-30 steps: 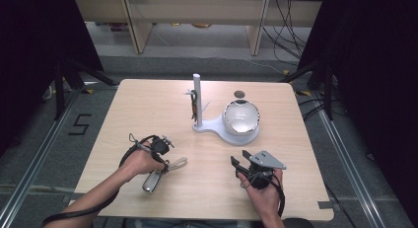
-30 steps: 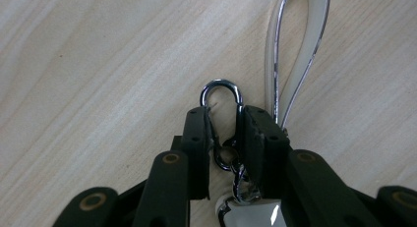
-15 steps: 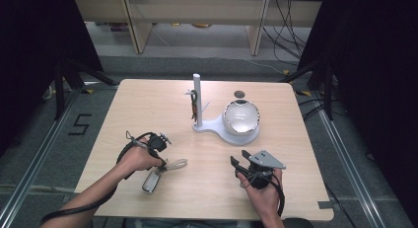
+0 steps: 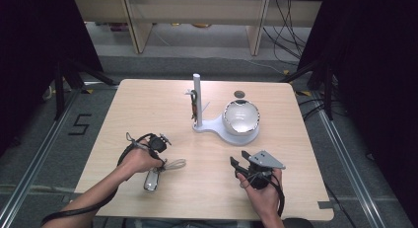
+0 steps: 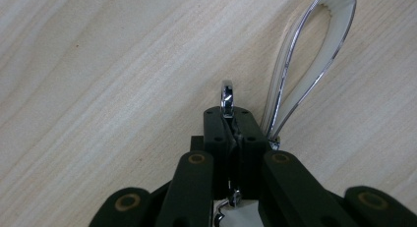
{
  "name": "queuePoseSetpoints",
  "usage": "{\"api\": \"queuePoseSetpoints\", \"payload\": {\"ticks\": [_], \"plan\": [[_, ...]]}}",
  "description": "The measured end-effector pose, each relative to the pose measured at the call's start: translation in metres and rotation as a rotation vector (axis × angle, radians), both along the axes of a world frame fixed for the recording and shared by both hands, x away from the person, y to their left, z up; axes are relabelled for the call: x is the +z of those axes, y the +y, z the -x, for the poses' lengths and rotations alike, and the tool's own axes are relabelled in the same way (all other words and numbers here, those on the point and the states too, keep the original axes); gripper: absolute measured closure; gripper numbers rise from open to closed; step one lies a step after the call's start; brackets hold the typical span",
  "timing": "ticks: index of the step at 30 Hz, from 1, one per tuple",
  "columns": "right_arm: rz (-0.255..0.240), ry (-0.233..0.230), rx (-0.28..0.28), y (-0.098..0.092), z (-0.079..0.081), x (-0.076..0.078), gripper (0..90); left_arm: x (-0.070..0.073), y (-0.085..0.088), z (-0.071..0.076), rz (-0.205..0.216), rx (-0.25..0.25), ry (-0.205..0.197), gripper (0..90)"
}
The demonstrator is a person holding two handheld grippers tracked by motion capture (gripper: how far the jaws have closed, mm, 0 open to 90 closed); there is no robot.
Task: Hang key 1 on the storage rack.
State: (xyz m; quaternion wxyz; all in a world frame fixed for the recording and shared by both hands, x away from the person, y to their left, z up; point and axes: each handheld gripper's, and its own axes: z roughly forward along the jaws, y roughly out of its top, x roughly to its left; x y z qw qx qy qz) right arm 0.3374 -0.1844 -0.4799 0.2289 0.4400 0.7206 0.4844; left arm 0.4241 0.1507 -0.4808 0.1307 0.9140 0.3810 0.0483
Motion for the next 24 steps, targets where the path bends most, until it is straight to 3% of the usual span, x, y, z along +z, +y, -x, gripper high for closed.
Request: {"api": "queuePoseSetpoints", "payload": {"ticks": [3,4,5,9,10,13,19,23,24], "plan": [[0.003,-0.006,0.012,0.000,-0.001,0.001,50.0,0.000,0.001,0.001,0.017,-0.001,-0.010,86.3],[0.026,-0.014,-0.005,-0.002,0.000,0.001,50.0,0.000,0.002,0.001,0.024,-0.002,-0.015,86.3],[0.010,0.006,-0.015,0.000,0.002,0.002,50.0,-0.001,0.003,0.001,0.044,0.001,-0.007,86.3],[0.021,-0.013,-0.004,-0.002,0.001,0.002,50.1,0.000,0.007,0.003,0.074,-0.022,-0.042,86.4],[0.021,-0.014,-0.004,-0.002,0.001,0.002,50.1,0.001,0.006,0.005,0.104,0.001,-0.057,86.4],[0.007,-0.018,0.002,-0.001,0.000,0.002,50.1,0.005,0.010,0.006,0.127,-0.021,-0.107,86.4],[-0.005,-0.022,0.006,-0.002,0.001,0.002,50.3,0.017,0.016,0.007,0.218,0.008,-0.190,86.3],[0.032,-0.045,-0.004,-0.004,0.001,0.003,50.5,0.023,0.021,0.006,0.271,0.020,-0.246,86.3],[0.013,-0.022,-0.018,-0.003,0.002,0.003,50.5,0.025,0.022,0.005,0.274,0.018,-0.255,86.3]]}}
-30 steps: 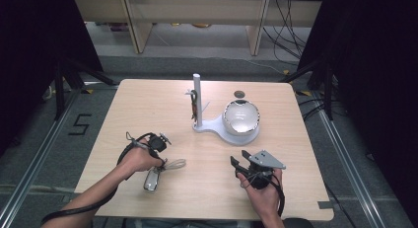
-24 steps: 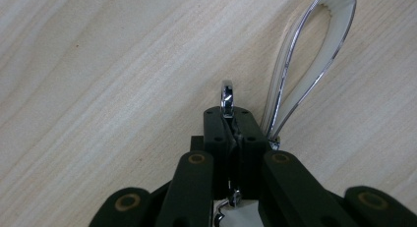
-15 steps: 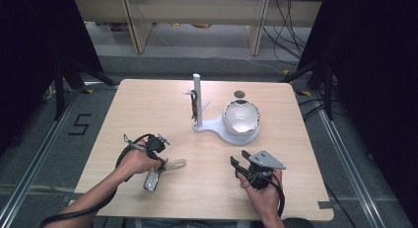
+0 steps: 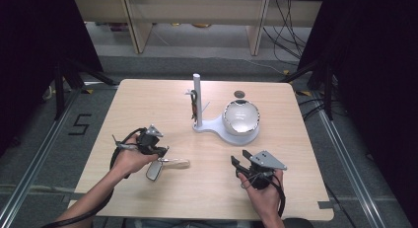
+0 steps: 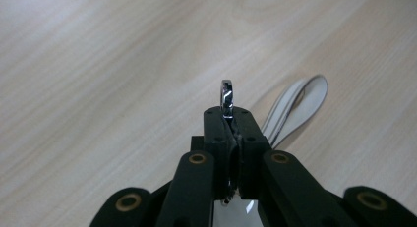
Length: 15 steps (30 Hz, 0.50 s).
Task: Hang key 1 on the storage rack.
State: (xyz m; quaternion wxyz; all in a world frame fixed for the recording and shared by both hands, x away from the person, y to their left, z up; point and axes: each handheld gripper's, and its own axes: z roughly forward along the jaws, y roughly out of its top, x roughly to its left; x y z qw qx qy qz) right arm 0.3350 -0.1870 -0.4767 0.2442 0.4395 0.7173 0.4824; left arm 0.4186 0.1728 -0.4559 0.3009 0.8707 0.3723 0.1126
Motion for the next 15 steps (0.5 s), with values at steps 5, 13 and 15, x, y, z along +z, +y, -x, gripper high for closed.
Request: {"api": "queuePoseSetpoints", "payload": {"ticks": [5,13,15], "plan": [[0.004,-0.011,0.005,-0.002,0.000,0.001,50.7,0.005,0.004,-0.002,0.065,0.043,-0.080,86.4],[-0.016,-0.016,0.008,-0.003,0.000,0.001,50.7,0.013,0.008,-0.007,0.106,0.063,-0.143,86.3],[-0.015,-0.017,0.007,-0.004,0.000,0.001,50.7,0.016,0.009,-0.008,0.121,0.075,-0.157,86.3]]}}
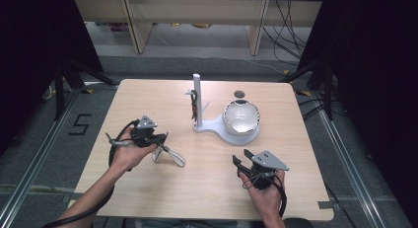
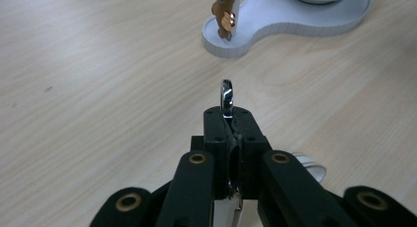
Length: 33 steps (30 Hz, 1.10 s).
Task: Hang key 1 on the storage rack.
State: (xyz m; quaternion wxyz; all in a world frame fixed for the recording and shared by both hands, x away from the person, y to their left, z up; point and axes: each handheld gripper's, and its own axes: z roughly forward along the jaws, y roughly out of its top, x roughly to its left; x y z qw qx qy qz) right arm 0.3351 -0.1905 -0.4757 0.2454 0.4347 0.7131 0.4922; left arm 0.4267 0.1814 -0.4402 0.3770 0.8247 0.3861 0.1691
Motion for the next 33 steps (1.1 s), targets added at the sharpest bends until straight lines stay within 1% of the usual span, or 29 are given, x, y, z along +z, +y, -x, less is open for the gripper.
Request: {"api": "queuePoseSetpoints", "payload": {"ticks": [3,4,5,6,8,9,10,11,12,13,16,17,18,19,20,21,22,23,24,25,26,27,28,29,30,31,32,33], "plan": [[0.003,-0.001,0.000,0.000,0.000,-0.001,50.7,0.003,0.001,-0.002,0.024,0.014,-0.026,86.3],[0.004,-0.002,0.005,0.001,-0.001,-0.001,50.7,0.003,-0.001,-0.003,0.041,0.027,-0.031,86.3],[0.009,0.001,0.003,0.001,0.000,-0.001,50.7,0.004,0.000,-0.005,0.050,0.031,-0.030,86.3],[0.007,0.000,0.004,0.001,0.000,-0.001,50.7,0.004,0.000,-0.006,0.059,0.034,-0.040,86.4],[0.004,-0.001,-0.001,0.000,0.000,-0.001,50.8,0.005,0.000,-0.008,0.066,0.048,-0.039,86.3],[0.006,-0.002,0.005,0.000,-0.001,-0.001,50.7,0.005,0.000,-0.010,0.069,0.046,-0.043,86.3],[0.019,-0.015,-0.002,0.000,-0.001,-0.001,50.7,0.005,0.000,-0.011,0.077,0.054,-0.046,86.3],[0.023,-0.004,-0.002,0.000,0.000,-0.001,50.7,0.005,0.000,-0.013,0.088,0.064,-0.052,86.3],[0.030,-0.014,-0.003,-0.001,-0.001,-0.001,50.7,0.005,0.001,-0.015,0.091,0.067,-0.054,86.3],[0.013,0.005,-0.007,0.001,0.000,-0.001,50.7,0.005,0.001,-0.017,0.096,0.073,-0.060,86.3],[0.018,0.007,-0.004,0.001,0.000,-0.001,50.7,0.007,0.001,-0.022,0.114,0.096,-0.090,86.3],[0.025,0.001,0.001,0.000,0.000,0.000,50.7,0.007,0.002,-0.023,0.121,0.103,-0.101,86.3],[0.000,-0.002,0.004,0.001,0.000,-0.001,50.7,0.008,0.002,-0.025,0.125,0.106,-0.114,86.3],[-0.004,0.003,0.002,0.000,0.000,0.000,50.7,0.009,0.001,-0.026,0.136,0.111,-0.125,86.3],[0.004,0.009,-0.006,0.000,0.001,0.001,50.7,0.009,0.002,-0.027,0.126,0.107,-0.131,86.3],[0.005,0.008,-0.013,-0.001,0.001,0.001,50.7,0.009,0.001,-0.028,0.153,0.120,-0.152,86.3],[0.001,-0.011,-0.014,-0.002,0.000,0.000,50.8,0.010,0.001,-0.029,0.152,0.122,-0.160,86.3],[-0.002,-0.002,-0.021,-0.002,0.001,0.001,50.8,0.010,0.001,-0.031,0.155,0.128,-0.173,86.3],[-0.010,-0.008,-0.014,-0.003,0.000,0.000,50.8,0.011,0.001,-0.032,0.159,0.131,-0.184,86.3],[-0.004,0.004,-0.028,-0.004,0.001,0.001,50.8,0.012,0.000,-0.034,0.160,0.134,-0.189,86.3],[-0.005,-0.007,-0.017,-0.005,0.000,0.000,50.9,0.012,0.000,-0.036,0.163,0.138,-0.195,86.3],[-0.017,0.004,-0.037,-0.005,0.001,-0.001,50.9,0.013,0.000,-0.038,0.170,0.136,-0.203,86.3],[-0.004,-0.010,-0.033,-0.007,0.000,-0.001,50.9,0.013,0.000,-0.039,0.163,0.137,-0.205,86.3],[-0.024,0.018,-0.049,-0.007,0.001,-0.001,50.9,0.014,-0.001,-0.041,0.167,0.139,-0.209,86.3],[-0.030,0.002,-0.039,-0.008,-0.001,-0.002,50.9,0.014,-0.001,-0.042,0.167,0.139,-0.213,86.3],[-0.019,0.001,-0.031,-0.009,-0.002,-0.002,50.9,0.015,-0.001,-0.043,0.167,0.140,-0.215,86.3],[-0.031,0.010,-0.035,-0.009,-0.002,-0.002,50.9,0.015,-0.001,-0.045,0.172,0.143,-0.219,86.3],[-0.014,0.004,-0.039,-0.010,-0.003,-0.002,50.9,0.015,-0.001,-0.046,0.175,0.144,-0.223,86.3]]}}
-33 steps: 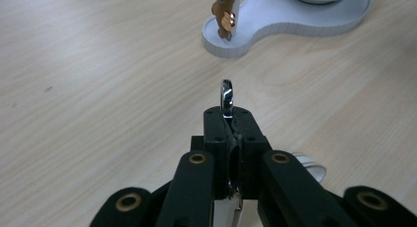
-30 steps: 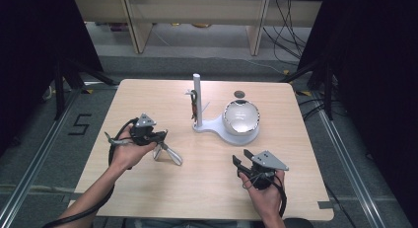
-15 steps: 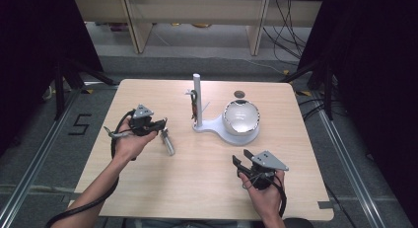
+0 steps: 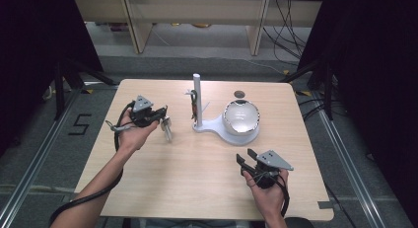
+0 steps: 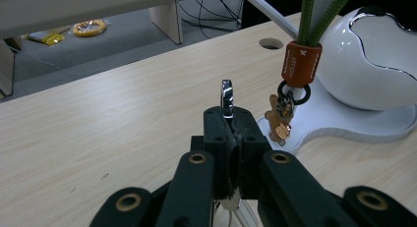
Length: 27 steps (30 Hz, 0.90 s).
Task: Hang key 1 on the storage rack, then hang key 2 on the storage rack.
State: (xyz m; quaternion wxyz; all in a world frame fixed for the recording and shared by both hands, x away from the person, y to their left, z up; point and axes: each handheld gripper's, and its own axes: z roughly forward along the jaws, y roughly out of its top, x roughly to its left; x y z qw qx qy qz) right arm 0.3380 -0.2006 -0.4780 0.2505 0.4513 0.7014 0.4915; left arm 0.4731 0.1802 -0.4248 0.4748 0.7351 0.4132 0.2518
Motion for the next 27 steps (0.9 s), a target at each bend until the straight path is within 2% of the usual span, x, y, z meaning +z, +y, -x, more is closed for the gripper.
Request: {"api": "queuePoseSetpoints", "payload": {"ticks": [1,3,8,10,11,12,13,16,19,21,25,27], "plan": [[-0.015,0.011,-0.001,0.000,0.000,0.000,50.9,0.001,0.000,-0.002,0.001,0.000,-0.003,86.3],[-0.023,0.001,-0.004,0.001,-0.001,-0.001,50.9,0.002,0.000,-0.004,0.004,0.002,-0.007,86.3],[0.002,0.010,-0.003,0.001,-0.001,0.000,50.9,0.004,-0.005,-0.011,0.008,-0.001,-0.020,86.3],[0.002,0.010,-0.001,0.001,-0.001,0.000,50.9,0.005,-0.007,-0.014,0.008,-0.003,-0.028,86.3],[-0.016,0.011,0.008,0.001,-0.001,0.000,50.9,0.005,-0.009,-0.015,0.015,-0.001,-0.032,86.3],[-0.003,0.005,-0.003,0.001,-0.001,0.000,50.9,0.005,-0.010,-0.017,0.012,0.000,-0.038,86.3],[-0.017,-0.001,0.008,0.001,-0.002,-0.001,50.9,0.006,-0.012,-0.019,0.012,0.001,-0.040,86.3],[-0.002,0.007,0.001,-0.002,-0.002,0.000,50.9,0.008,-0.018,-0.024,0.012,0.004,-0.055,86.3],[-0.020,0.001,0.000,-0.002,-0.004,-0.001,50.9,0.010,-0.023,-0.031,0.013,0.007,-0.064,86.3],[-0.004,0.014,-0.002,-0.003,-0.003,-0.001,50.8,0.009,-0.025,-0.035,0.011,0.009,-0.065,86.3],[-0.012,0.020,-0.001,-0.001,-0.003,-0.001,50.8,0.007,-0.031,-0.042,0.007,0.013,-0.071,86.3],[-0.025,0.030,-0.017,0.002,-0.002,-0.001,50.8,0.007,-0.033,-0.045,0.004,0.014,-0.078,86.3]]}}
